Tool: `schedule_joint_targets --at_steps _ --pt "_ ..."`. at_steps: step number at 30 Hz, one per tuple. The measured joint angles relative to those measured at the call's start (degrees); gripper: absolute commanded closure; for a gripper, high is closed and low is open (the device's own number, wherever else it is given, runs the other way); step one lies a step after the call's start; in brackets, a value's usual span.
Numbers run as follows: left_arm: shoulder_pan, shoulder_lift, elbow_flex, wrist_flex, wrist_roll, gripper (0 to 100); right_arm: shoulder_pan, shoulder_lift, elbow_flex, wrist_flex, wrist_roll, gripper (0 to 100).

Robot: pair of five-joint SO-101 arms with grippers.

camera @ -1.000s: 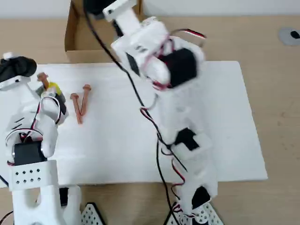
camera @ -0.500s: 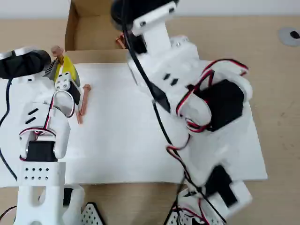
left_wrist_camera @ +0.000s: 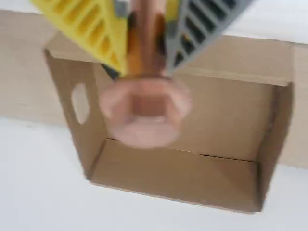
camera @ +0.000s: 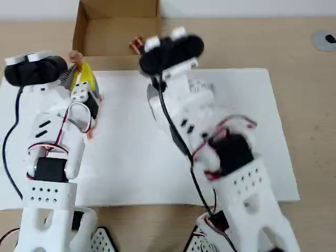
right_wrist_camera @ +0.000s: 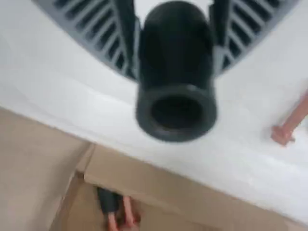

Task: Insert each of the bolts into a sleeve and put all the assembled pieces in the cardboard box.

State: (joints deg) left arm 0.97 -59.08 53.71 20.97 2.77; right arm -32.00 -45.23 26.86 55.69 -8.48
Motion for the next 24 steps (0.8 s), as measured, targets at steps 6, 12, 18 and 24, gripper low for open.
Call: schedule_joint_targets --at_steps 6,12,18,24 --pt "0.8 0.0 0.4 0.0 -4.0 99 0.0 -8.8 13.7 -6.2 0.0 98.8" --pt "5.5 -0.1 1.3 0.0 -4.4 99 0.0 -15.3 27.7 -19.6 2.9 98.8" --pt "9.8 0.0 2.0 0.0 -4.7 99 -0.5 -25.4 40.6 -30.2 6.9 98.8" --pt "13.0 -0.2 2.6 0.0 -4.7 99 -4.9 -32.1 47.5 -30.2 6.9 98.8"
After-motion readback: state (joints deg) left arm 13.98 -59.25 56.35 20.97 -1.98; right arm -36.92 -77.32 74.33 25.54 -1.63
